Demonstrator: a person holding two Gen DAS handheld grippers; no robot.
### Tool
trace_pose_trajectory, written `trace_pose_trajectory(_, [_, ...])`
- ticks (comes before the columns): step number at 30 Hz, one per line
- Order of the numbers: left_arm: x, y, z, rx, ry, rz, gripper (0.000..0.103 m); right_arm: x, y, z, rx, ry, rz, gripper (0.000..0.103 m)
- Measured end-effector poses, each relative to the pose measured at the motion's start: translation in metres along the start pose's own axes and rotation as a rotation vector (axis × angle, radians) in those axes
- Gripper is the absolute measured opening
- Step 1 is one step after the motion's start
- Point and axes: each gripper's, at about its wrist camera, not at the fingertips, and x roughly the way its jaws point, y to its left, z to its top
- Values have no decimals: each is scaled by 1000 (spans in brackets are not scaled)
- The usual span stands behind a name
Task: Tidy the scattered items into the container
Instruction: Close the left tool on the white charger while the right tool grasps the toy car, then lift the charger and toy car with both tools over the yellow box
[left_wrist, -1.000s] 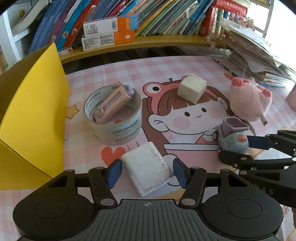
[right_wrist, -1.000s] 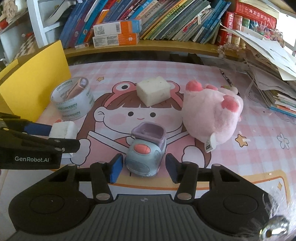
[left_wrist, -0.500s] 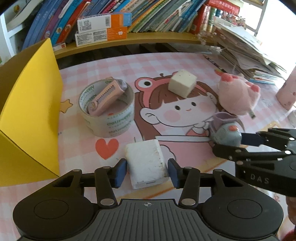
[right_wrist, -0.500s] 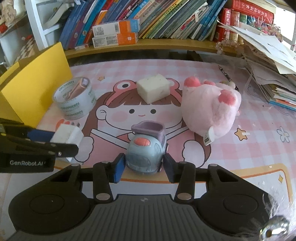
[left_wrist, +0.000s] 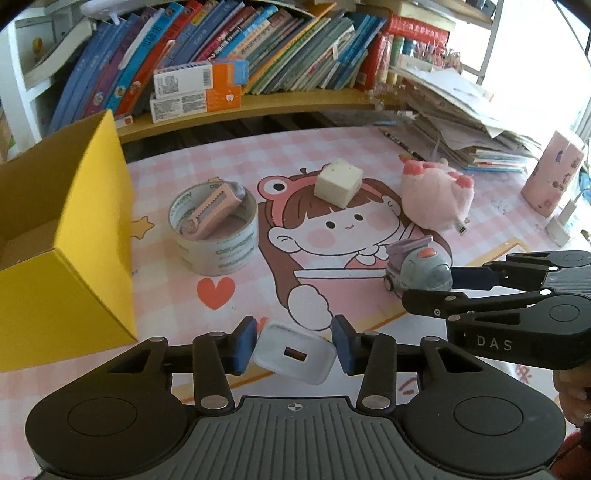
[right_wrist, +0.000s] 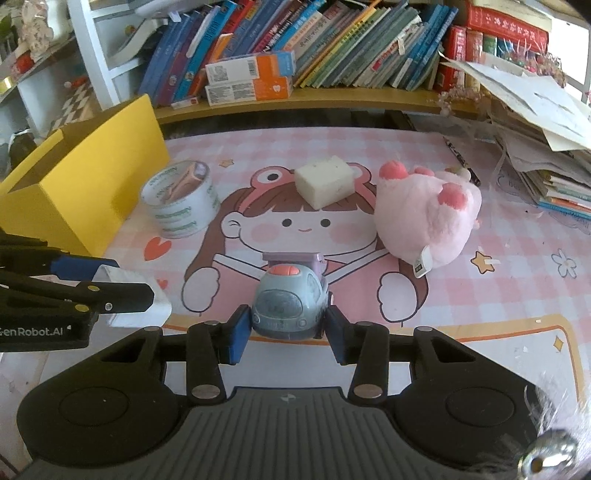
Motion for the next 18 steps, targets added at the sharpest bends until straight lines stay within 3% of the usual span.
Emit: trace_pose_trajectory(18, [-52, 14, -14, 6, -109, -65, 42, -33, 28, -12, 4, -34, -52, 41])
